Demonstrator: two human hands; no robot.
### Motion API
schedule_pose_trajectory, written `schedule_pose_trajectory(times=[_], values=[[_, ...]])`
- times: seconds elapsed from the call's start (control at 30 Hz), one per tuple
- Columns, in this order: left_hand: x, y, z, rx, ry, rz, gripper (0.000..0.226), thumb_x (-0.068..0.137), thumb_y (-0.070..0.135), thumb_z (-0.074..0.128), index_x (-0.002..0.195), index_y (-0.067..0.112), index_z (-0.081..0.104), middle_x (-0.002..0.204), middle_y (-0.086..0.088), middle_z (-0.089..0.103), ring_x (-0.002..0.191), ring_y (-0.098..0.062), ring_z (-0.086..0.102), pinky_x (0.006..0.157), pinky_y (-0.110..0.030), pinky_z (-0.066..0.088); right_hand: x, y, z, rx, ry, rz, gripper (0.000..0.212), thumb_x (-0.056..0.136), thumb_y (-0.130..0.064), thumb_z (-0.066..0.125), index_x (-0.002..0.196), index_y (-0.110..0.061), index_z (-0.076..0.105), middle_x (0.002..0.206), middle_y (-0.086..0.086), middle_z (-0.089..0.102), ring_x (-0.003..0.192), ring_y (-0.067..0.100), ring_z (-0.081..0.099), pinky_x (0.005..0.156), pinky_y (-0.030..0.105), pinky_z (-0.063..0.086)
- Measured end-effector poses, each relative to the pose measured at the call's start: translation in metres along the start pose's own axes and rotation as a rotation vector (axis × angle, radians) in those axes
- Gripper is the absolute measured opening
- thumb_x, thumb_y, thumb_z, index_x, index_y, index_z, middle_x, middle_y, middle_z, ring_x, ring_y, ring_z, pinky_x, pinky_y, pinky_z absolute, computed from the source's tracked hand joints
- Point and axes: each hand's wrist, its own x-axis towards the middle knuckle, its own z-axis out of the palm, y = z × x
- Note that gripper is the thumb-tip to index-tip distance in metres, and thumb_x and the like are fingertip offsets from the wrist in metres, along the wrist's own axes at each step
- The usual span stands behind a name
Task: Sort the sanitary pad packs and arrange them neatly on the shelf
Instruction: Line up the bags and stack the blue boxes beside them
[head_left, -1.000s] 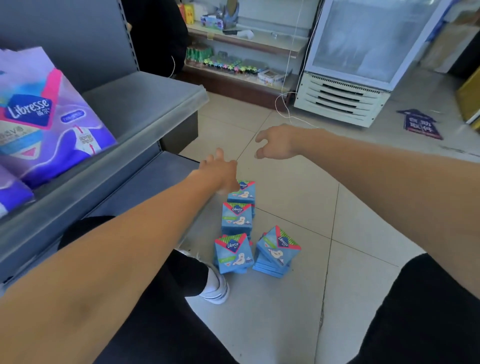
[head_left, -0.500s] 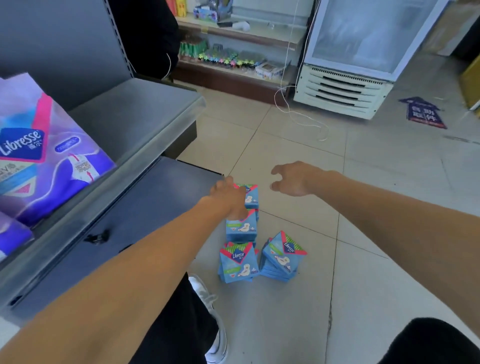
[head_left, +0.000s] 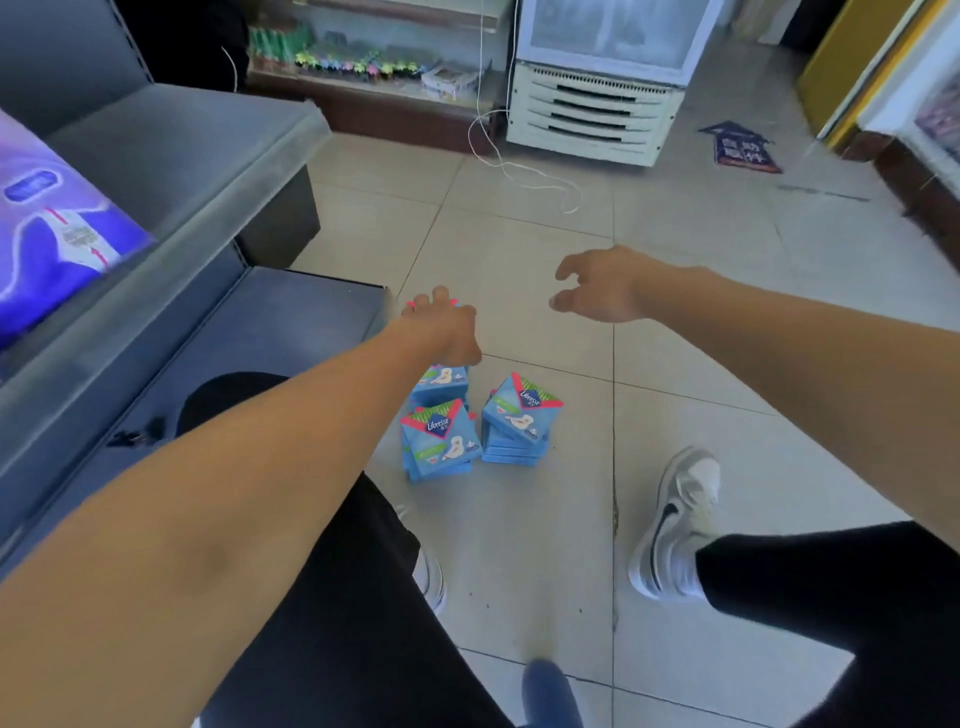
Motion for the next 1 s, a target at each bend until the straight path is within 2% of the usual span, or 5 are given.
schedule_pose_trajectory(times=[0.3,0.53,0.63,0.77,1.0], values=[[0.041,-0.015,-0.017,-0.026,0.063,-0.081,0.055,0.089,0.037,0.057,0.137,0.016,0.04,0.143,-0.018,0.026,0.129,-0.04,0.032,0.103,-0.046,0.034,0.068,0.005,-0.009,0.06,0.055,-0.081,0.054,0.093,-0.051,0.049,0.142,-0.029,0.042,0.14,0.005,0.052,0.128,0.028,0.046,0.105,0.042,0.041],[0.031,-0.039,-0.026,-0.08,0.094,-0.142,0.054,0.088,0.035,0.057,0.136,0.018,0.04,0.14,-0.016,0.029,0.13,-0.039,0.032,0.103,-0.049,0.035,0.089,-0.033,-0.033,0.024,0.13,-0.23,0.052,0.096,-0.047,0.049,0.142,-0.024,0.045,0.144,0.006,0.049,0.134,0.029,0.039,0.106,0.038,0.037],[0.021,-0.049,-0.016,-0.107,0.098,-0.185,0.052,0.087,0.037,0.058,0.132,0.019,0.041,0.136,-0.014,0.033,0.127,-0.039,0.033,0.101,-0.048,0.037,0.094,-0.049,-0.023,-0.008,0.089,-0.268,0.052,0.095,-0.048,0.049,0.142,-0.024,0.046,0.144,0.008,0.049,0.134,0.03,0.039,0.105,0.038,0.036],[0.013,-0.053,0.006,-0.07,0.037,-0.196,0.059,0.089,0.041,0.058,0.14,0.018,0.038,0.138,-0.014,0.033,0.13,-0.039,0.032,0.102,-0.045,0.034,0.105,-0.059,0.004,0.006,0.03,-0.289,0.052,0.095,-0.047,0.05,0.141,-0.024,0.046,0.144,0.009,0.048,0.133,0.03,0.041,0.104,0.035,0.036],[0.031,-0.034,0.085,-0.117,-0.154,-0.219,0.06,0.088,0.04,0.058,0.141,0.022,0.037,0.139,-0.014,0.034,0.132,-0.037,0.03,0.105,-0.046,0.035,0.111,-0.032,0.094,-0.022,-0.169,-0.276,0.047,0.097,-0.041,0.049,0.138,-0.018,0.049,0.14,0.007,0.05,0.128,0.03,0.045,0.103,0.035,0.04]])
